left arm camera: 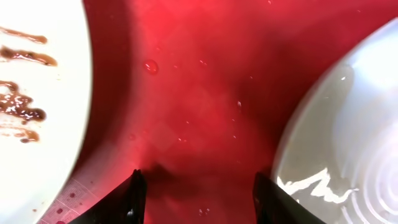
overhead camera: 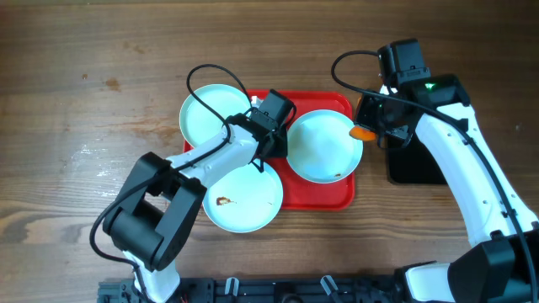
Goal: Clean dirty plates on tray and stack at the side
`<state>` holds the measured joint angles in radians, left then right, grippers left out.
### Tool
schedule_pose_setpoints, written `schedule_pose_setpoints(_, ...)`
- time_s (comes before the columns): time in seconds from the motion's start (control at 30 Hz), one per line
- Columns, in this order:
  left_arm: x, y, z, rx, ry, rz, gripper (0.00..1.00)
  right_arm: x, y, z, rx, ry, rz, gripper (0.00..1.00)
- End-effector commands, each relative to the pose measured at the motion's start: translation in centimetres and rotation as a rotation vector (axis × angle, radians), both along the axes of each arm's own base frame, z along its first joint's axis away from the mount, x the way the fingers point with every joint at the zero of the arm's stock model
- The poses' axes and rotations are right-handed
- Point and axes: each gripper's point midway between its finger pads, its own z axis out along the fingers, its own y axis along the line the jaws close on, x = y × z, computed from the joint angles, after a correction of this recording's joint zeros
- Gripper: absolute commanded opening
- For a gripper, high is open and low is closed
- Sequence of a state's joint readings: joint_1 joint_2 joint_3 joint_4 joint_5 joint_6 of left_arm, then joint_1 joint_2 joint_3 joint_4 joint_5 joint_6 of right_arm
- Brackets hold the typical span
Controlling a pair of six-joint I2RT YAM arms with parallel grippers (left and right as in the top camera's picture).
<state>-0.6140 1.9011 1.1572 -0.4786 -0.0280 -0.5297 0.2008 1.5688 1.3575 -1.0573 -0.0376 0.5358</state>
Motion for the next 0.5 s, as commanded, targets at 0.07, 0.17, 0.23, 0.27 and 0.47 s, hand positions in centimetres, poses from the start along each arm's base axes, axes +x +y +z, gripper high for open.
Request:
schedule_pose_setpoints(0.07, 1.1, -1.0, 4.4, -0.079, -0.083, -0.005, 0.63, 0.4, 0.3, 0.7, 0.017, -0.025, 0.015, 0.04)
schedule_pose_setpoints(0.17, 1.2, -1.1, 5.0, -0.09, -0.097, -0.005, 0.64, 0.3, 0.3, 0.7, 0.017, -0.025, 0.015, 0.04)
schedule_pose_setpoints(0.23, 1.2, -1.1, 5.3, -0.094, -0.103, -0.005, 0.65, 0.4, 0.3, 0.7, 0.017, -0.025, 0.015, 0.04)
schedule_pose_setpoints(0.27, 1.2, -1.1, 5.6, -0.098, -0.107, -0.006, 0.66, 0.4, 0.3, 0.7, 0.017, -0.025, 0.015, 0.04)
schedule_pose_setpoints(0.47, 0.1, -3.2, 4.4, -0.184, -0.034, -0.065, 0.67, 0.4, 0.3, 0.8, 0.018, -0.028, 0.014, 0.04)
